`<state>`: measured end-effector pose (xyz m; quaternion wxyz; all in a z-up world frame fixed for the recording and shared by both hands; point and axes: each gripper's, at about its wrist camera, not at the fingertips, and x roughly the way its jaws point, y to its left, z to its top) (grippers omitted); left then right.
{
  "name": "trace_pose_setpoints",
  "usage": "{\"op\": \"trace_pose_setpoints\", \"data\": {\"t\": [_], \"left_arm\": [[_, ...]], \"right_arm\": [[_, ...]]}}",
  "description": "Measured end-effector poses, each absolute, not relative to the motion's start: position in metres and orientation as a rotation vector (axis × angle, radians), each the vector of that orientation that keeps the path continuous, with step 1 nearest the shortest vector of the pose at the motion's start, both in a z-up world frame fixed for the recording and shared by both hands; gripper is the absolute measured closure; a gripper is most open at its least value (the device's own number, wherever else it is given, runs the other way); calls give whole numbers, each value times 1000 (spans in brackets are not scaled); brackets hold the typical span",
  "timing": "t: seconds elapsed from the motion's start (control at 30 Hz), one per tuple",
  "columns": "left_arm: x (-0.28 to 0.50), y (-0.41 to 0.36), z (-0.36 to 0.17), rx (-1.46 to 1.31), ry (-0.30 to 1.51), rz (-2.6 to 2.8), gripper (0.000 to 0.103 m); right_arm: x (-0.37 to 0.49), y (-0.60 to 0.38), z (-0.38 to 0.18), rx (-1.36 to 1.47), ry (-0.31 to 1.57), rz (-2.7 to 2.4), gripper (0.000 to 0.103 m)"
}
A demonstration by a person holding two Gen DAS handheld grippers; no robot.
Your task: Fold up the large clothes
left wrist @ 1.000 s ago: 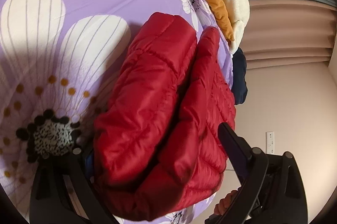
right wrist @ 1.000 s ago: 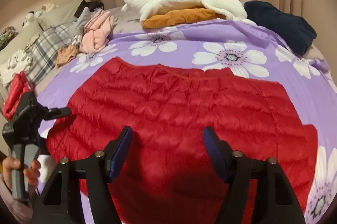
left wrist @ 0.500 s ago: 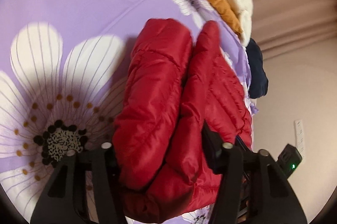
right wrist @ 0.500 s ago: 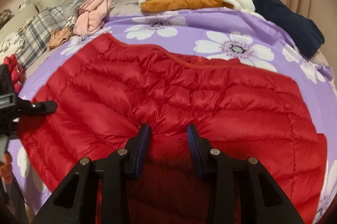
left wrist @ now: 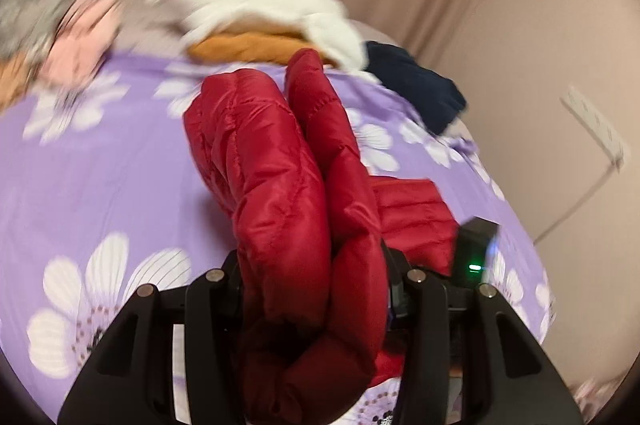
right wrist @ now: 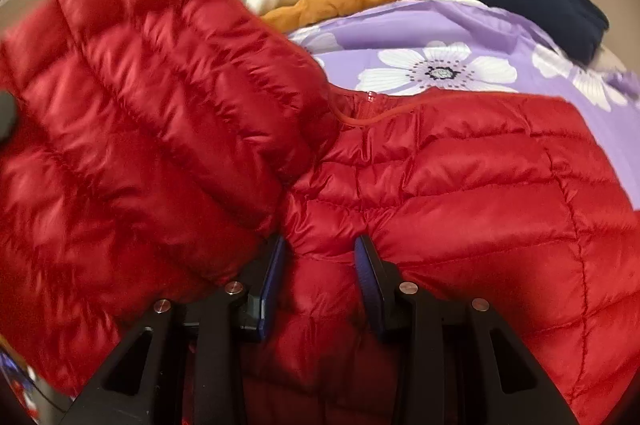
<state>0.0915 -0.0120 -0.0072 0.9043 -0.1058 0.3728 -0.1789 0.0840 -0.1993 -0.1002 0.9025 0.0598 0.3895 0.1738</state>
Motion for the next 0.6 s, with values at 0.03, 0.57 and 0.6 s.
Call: {"op": "trace_pose_setpoints", "data": {"t": [0.03, 0.57, 0.6], "left_arm": [[93, -24, -5, -184, 757, -379, 56], [99, -93, -13, -41, 794, -421, 54], [97, -97, -14, -30, 794, -423, 54]], "right_arm": [[84, -201, -101, 140, 803, 362, 64], [14, -286, -61, 173, 705, 265, 63], [7, -296, -62, 179, 705, 237, 63]]}}
